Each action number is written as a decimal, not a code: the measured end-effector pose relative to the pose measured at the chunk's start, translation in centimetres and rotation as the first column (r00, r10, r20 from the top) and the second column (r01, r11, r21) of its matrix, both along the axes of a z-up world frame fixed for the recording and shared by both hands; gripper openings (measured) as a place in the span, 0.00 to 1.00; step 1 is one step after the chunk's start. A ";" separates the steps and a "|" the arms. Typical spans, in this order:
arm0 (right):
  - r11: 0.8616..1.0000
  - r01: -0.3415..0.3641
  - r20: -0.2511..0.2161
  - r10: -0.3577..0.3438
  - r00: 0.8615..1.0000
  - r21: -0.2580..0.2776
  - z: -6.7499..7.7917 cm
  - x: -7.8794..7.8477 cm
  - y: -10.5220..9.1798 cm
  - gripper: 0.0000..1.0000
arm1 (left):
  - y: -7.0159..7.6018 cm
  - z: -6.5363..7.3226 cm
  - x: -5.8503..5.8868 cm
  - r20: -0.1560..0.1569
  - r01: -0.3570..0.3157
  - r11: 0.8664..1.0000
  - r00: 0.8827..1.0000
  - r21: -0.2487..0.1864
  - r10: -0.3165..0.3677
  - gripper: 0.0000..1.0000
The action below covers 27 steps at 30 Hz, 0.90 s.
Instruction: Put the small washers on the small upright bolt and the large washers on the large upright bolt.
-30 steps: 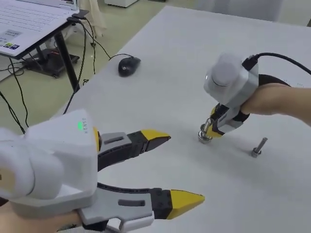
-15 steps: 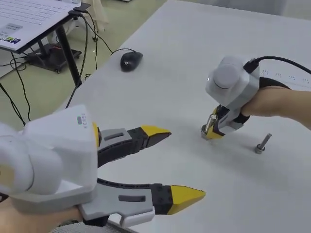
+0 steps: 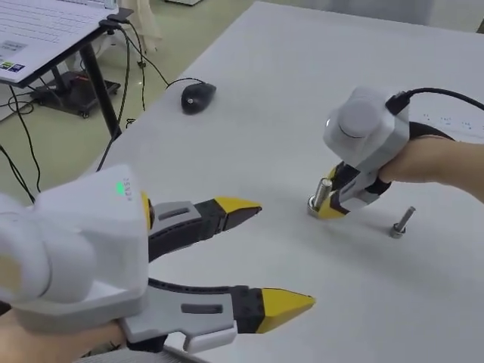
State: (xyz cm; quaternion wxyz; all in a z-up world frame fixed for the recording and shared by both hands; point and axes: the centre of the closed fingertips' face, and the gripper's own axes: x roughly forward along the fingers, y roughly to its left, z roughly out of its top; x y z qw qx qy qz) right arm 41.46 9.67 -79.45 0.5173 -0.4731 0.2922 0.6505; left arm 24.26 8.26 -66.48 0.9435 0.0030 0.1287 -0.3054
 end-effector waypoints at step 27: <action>0.888 0.138 -0.080 -0.114 0.990 0.439 8.8 -7.0 -6.3 0.30 | -2.5 1.8 0.4 0.041 0.091 0.996 0.995 -0.015 -0.090 0.62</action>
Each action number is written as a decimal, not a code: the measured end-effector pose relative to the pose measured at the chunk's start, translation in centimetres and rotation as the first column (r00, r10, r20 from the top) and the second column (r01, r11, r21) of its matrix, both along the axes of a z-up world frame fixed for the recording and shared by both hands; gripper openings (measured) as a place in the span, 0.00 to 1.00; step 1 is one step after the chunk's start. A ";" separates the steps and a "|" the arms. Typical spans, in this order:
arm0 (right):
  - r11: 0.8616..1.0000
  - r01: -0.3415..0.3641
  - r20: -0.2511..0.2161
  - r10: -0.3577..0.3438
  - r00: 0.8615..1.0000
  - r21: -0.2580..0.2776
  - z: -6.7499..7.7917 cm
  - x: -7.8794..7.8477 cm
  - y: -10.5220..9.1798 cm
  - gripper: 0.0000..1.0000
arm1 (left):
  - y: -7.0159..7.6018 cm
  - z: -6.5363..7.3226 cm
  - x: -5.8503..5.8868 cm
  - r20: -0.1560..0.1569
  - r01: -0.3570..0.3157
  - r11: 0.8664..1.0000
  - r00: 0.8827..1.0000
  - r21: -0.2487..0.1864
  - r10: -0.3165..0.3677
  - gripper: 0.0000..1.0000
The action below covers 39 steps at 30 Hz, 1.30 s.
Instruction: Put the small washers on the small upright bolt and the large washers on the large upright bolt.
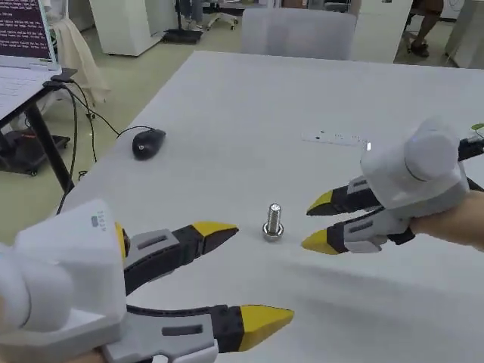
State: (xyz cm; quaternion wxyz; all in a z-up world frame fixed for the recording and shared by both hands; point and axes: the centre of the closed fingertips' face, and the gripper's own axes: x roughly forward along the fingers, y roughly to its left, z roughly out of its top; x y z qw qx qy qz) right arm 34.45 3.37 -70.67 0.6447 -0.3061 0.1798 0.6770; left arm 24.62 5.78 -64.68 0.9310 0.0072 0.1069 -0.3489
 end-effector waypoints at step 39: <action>0.817 0.438 -0.204 -0.388 0.899 0.375 1.8 -5.6 -15.5 0.71 | -0.8 -1.5 -1.8 -0.067 -0.040 0.999 0.997 0.032 0.042 0.66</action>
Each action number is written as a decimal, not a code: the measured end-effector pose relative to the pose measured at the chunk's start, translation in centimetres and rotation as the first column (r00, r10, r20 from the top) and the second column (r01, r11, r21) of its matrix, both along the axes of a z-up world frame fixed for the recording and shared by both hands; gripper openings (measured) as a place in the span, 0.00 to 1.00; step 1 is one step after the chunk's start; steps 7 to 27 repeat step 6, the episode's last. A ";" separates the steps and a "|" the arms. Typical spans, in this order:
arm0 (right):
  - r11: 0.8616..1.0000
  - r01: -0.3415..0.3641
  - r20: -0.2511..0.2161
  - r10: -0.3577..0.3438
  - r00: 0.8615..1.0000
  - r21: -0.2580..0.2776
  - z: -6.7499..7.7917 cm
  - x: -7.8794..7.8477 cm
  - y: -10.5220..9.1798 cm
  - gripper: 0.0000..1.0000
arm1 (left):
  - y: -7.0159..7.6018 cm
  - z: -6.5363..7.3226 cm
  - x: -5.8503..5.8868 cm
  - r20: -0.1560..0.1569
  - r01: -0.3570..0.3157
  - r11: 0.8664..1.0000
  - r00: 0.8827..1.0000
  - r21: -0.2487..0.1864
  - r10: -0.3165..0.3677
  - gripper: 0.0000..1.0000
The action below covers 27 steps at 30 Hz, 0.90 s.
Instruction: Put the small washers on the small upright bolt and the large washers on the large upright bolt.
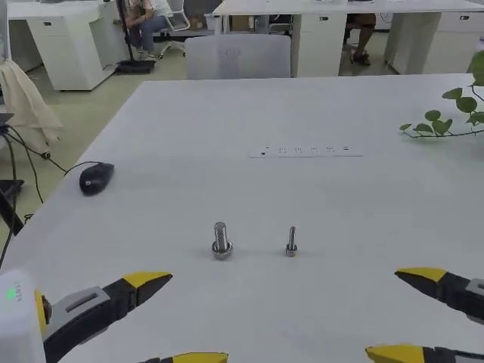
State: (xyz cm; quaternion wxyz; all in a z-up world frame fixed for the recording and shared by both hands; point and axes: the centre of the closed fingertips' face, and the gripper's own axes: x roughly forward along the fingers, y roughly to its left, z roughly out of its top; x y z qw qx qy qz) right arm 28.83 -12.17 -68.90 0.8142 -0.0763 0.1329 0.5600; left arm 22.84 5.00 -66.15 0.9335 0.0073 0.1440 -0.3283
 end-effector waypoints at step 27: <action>1.000 -0.001 -0.003 0.001 1.000 -0.009 -0.4 -0.4 0.5 0.74 | 0.5 0.2 -0.3 0.004 -0.023 1.000 1.000 -0.006 0.023 0.66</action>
